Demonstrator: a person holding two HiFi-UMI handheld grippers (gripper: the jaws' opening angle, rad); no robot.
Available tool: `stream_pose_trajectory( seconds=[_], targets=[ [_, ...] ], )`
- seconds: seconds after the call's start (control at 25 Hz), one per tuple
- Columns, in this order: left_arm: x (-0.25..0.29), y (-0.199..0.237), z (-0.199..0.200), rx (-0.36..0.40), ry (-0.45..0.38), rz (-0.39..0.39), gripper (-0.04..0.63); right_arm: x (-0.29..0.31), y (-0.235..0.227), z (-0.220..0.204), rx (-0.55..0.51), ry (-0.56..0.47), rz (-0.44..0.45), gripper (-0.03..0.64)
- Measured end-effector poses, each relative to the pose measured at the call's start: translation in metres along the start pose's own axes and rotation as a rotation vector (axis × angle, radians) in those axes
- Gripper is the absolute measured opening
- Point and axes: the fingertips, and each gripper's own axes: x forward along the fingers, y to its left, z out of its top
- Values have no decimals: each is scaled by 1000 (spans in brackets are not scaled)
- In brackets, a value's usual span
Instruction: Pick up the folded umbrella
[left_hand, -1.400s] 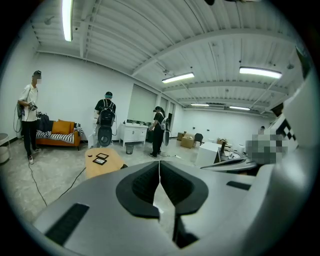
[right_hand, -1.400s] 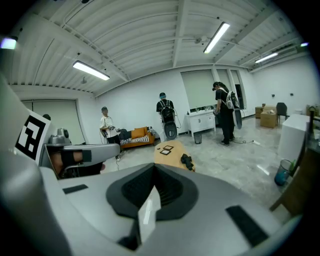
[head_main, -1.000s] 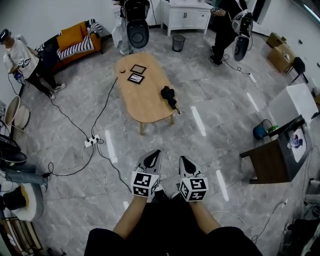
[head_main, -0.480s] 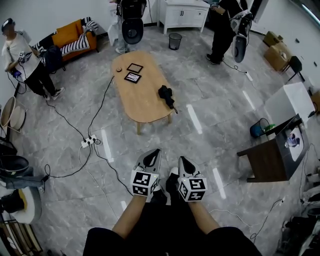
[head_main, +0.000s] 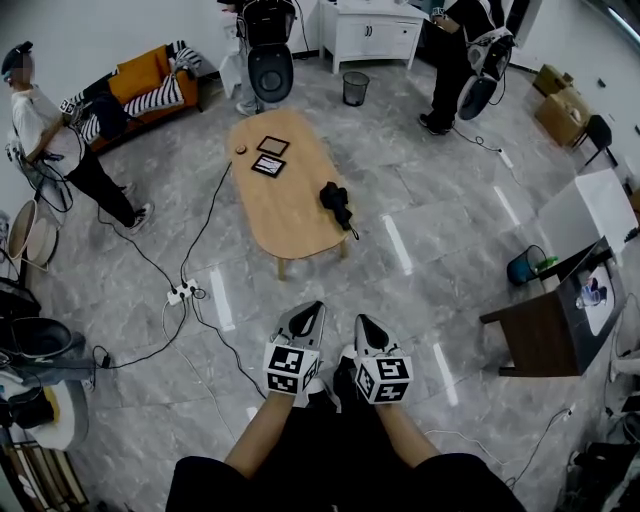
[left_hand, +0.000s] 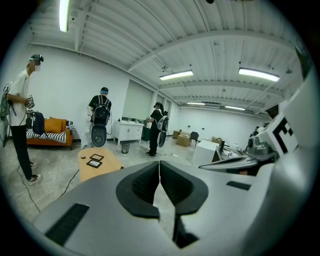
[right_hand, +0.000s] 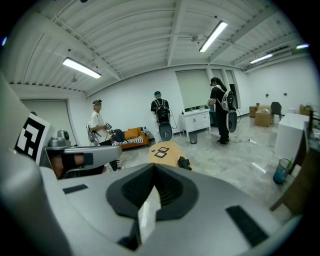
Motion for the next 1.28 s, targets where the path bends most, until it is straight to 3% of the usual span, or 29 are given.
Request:
stream_pose_trajectory(
  seconds=[0.76, 1.28],
  targets=[
    [114, 16, 48, 4, 12, 92, 17, 86, -85, 68, 13, -2, 87, 9],
    [142, 13, 52, -4, 33, 132, 17, 101, -113, 71, 32, 23, 119, 9]
  ],
)
